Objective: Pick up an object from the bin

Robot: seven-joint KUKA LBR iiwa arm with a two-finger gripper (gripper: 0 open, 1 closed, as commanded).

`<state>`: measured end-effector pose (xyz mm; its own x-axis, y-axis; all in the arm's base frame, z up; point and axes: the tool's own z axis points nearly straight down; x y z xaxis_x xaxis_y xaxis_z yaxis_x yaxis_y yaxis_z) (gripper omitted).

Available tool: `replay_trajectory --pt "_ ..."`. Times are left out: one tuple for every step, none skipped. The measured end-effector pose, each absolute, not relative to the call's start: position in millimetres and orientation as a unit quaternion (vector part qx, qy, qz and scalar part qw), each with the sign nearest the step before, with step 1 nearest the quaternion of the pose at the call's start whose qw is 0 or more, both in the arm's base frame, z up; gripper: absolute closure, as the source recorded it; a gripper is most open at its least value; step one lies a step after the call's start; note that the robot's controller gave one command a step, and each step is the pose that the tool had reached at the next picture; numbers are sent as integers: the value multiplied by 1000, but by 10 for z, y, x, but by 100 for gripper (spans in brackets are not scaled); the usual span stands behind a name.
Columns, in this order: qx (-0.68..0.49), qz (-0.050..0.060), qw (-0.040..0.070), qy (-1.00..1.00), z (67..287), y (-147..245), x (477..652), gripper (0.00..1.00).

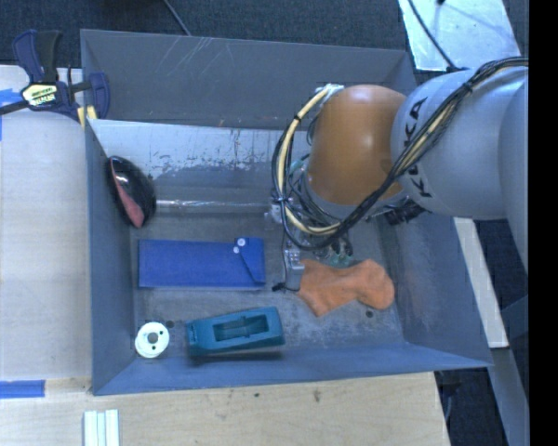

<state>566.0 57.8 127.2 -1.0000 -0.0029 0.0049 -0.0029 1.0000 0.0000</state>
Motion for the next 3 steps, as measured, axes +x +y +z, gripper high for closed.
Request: replay_trajectory --pt "1 0 -1 -1000 1321 576 5676 0" --pt "42 0 -2 -999 1327 146 5367 0" --pt "78 0 -2 -997 936 26 5762 100"
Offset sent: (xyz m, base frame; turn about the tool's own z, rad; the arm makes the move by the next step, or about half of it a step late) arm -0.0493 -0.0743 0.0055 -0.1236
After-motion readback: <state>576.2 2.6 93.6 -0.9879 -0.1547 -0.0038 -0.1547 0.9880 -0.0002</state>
